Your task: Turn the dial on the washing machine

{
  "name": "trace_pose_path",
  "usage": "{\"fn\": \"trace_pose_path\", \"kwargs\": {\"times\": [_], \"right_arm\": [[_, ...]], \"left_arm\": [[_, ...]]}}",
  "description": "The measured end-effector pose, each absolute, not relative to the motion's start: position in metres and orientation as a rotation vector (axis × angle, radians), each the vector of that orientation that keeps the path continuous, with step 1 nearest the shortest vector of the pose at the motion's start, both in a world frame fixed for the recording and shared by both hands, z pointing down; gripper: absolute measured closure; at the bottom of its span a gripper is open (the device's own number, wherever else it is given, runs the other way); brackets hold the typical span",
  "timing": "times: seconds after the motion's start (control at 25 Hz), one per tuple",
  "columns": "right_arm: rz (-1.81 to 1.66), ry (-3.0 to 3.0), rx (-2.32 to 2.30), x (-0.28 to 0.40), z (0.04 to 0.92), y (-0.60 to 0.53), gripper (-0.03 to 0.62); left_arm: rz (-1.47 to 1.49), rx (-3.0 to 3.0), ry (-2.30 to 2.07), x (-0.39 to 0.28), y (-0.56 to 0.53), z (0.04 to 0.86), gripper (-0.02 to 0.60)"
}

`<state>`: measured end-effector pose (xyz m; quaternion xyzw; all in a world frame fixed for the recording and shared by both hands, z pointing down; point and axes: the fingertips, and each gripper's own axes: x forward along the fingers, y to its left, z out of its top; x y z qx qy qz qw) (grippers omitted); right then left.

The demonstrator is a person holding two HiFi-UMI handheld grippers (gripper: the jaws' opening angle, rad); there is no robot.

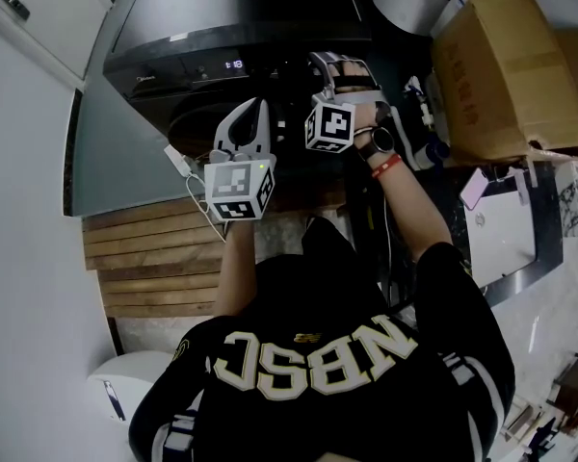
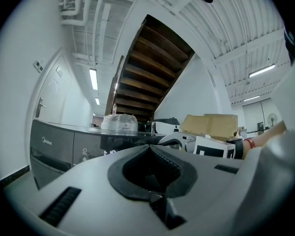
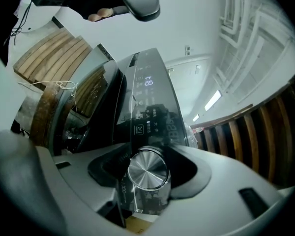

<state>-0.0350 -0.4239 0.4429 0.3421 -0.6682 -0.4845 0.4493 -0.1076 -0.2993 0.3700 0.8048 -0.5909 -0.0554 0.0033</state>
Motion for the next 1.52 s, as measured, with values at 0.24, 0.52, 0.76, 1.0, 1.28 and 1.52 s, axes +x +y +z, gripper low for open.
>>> {"fn": "trace_pose_path", "kwargs": {"times": [0.24, 0.52, 0.76, 1.0, 1.28, 1.52], "right_arm": [[-1.156, -1.780, 0.914, -0.034, 0.439, -0.424, 0.355], [-0.950, -2.068, 1.124, -0.029, 0.424, -0.425, 0.355], [-0.954, -2.047, 1.123, -0.030, 0.424, -0.425, 0.355], [-0.950, -2.047, 1.131, -0.030, 0.424, -0.426, 0.355], [-0.928, -2.058, 1.142, -0.030, 0.425, -0.427, 0.355], [-0.734, -2.229, 1.268, -0.024, 0.419, -0.429, 0.355]], "left_arm": [[-0.172, 2.534, -1.843, -0.104, -0.297, 0.370, 0.568], [-0.165, 2.539, -1.831, -0.102, -0.294, 0.370, 0.568], [-0.165, 2.545, -1.825, -0.101, -0.292, 0.370, 0.568], [-0.170, 2.545, -1.825, -0.103, -0.292, 0.370, 0.568], [-0.181, 2.546, -1.830, -0.106, -0.293, 0.368, 0.568], [-0.183, 2.553, -1.828, -0.106, -0.292, 0.366, 0.568]]}}
